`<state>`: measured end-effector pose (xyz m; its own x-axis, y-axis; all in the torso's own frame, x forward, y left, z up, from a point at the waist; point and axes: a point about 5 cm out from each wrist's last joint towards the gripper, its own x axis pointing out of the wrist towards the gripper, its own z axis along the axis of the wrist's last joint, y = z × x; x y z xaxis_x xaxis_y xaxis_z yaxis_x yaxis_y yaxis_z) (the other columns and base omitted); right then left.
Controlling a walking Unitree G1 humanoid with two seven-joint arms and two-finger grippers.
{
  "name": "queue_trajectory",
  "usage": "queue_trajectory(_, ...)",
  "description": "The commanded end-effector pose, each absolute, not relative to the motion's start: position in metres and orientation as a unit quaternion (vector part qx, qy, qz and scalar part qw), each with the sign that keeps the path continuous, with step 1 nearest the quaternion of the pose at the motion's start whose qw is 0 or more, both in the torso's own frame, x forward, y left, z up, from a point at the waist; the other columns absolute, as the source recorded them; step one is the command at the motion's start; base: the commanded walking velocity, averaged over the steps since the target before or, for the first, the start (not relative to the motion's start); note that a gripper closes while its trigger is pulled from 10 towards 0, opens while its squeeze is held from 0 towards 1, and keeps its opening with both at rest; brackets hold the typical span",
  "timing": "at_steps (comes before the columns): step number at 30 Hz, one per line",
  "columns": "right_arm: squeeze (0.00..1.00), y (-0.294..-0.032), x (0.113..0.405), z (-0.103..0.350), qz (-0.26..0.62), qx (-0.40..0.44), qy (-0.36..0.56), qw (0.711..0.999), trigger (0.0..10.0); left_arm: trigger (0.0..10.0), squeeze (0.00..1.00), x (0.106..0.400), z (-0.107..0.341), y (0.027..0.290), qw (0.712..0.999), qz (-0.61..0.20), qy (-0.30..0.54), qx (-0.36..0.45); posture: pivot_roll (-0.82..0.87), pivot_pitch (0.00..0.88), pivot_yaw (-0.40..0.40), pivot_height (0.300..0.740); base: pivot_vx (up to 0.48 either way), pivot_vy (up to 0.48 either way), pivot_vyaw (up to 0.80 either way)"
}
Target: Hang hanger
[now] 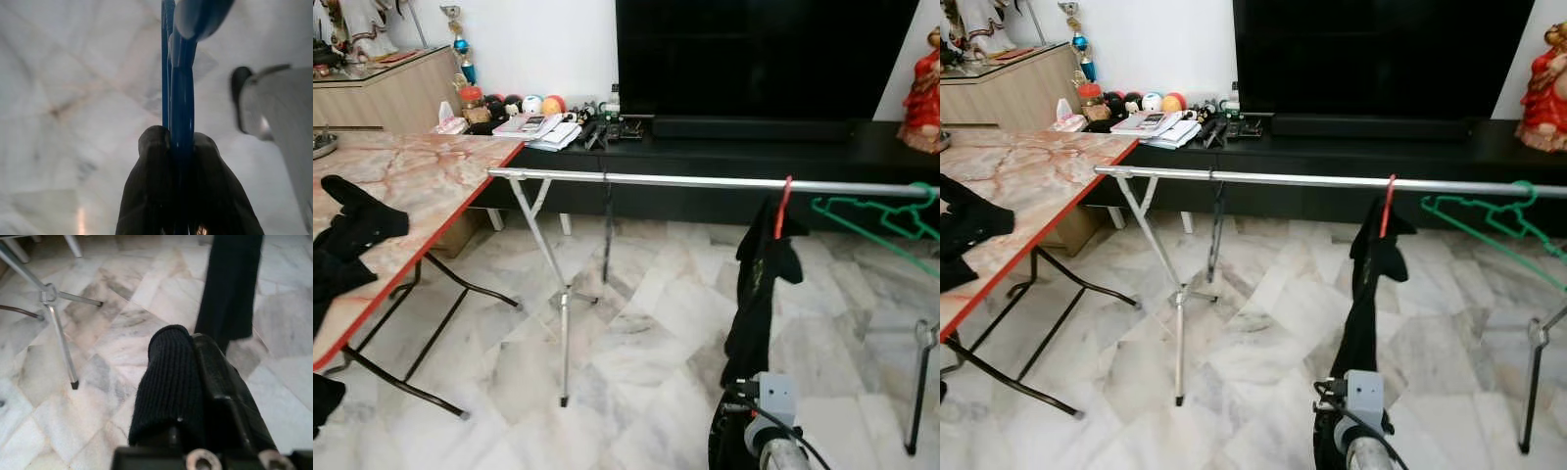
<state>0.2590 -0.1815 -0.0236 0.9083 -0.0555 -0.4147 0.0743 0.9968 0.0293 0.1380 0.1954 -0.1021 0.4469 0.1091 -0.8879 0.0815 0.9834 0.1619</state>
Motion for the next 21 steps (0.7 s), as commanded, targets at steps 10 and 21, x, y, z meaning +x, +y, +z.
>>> queue_trajectory(10,0.0,-0.184,0.259,-0.022,-0.04,0.023,0.204,0.978,10.0,10.0,0.0,0.139,-0.101,0.199,0.845,0.001,0.525,0.099,0.01,0.015,0.041,0.74,0.0,0.331,0.0)
queue_trajectory(21,0.0,-0.185,0.259,-0.022,-0.041,0.024,0.204,0.978,10.0,10.0,0.0,0.145,-0.097,0.213,0.848,0.005,0.519,0.106,0.01,0.012,0.042,0.74,0.0,0.0,0.0)
